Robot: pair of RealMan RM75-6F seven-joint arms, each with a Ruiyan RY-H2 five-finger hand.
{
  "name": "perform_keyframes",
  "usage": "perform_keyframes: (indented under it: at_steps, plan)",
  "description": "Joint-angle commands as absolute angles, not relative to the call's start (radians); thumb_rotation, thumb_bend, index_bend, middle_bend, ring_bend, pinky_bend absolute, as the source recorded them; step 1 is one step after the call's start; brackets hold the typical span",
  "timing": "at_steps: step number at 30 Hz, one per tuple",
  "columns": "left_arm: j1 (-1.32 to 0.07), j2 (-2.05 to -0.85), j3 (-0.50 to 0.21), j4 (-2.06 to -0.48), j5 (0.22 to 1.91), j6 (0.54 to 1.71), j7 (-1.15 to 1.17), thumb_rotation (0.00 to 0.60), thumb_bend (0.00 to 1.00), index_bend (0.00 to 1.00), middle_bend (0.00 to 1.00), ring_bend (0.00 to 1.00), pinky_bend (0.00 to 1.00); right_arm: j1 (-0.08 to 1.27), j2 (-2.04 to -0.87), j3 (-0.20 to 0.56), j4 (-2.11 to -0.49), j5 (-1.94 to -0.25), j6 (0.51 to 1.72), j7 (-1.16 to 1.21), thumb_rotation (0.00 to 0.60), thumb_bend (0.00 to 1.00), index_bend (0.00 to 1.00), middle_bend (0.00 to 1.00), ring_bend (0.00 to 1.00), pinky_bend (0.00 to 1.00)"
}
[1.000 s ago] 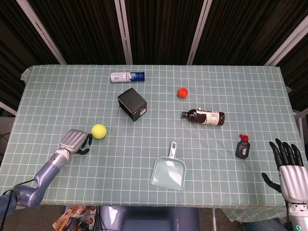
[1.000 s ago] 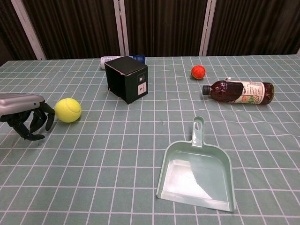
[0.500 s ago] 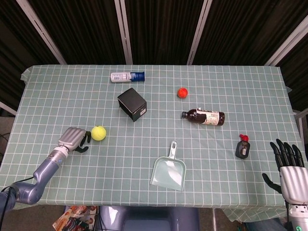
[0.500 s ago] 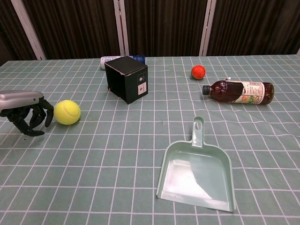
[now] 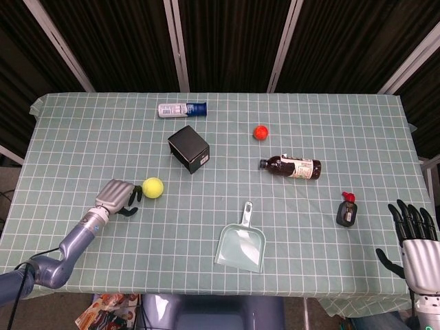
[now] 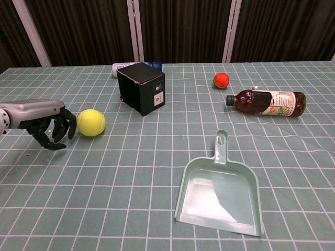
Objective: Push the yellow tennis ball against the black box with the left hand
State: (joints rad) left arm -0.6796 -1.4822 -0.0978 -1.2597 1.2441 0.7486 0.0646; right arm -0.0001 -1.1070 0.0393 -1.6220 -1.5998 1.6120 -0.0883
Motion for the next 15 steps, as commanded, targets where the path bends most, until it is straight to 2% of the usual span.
perform_keyframes:
  at_steps: [1, 7, 15]
  plan:
    - [-0.687, -1.499, -0.103, -1.252, 1.245, 0.749, 0.052, 0.600, 0.28, 0.45, 0.59, 0.47, 0.63, -0.003, -1.106, 0.038, -1.624, -1.601, 1.616, -0.089, 0.600, 0.26, 0.00, 0.00, 0.00, 0.00]
    - [-0.705, -1.508, -0.099, -1.264, 1.271, 0.720, -0.016, 0.600, 0.28, 0.41, 0.57, 0.46, 0.63, -0.010, -1.104, 0.039, -1.625, -1.599, 1.623, -0.090, 0.600, 0.26, 0.00, 0.00, 0.00, 0.00]
    - [-0.720, -1.548, -0.107, -1.231, 1.310, 0.753, -0.057, 0.600, 0.28, 0.31, 0.50, 0.44, 0.62, -0.024, -1.099, 0.037, -1.627, -1.602, 1.643, -0.082, 0.600, 0.26, 0.00, 0.00, 0.00, 0.00]
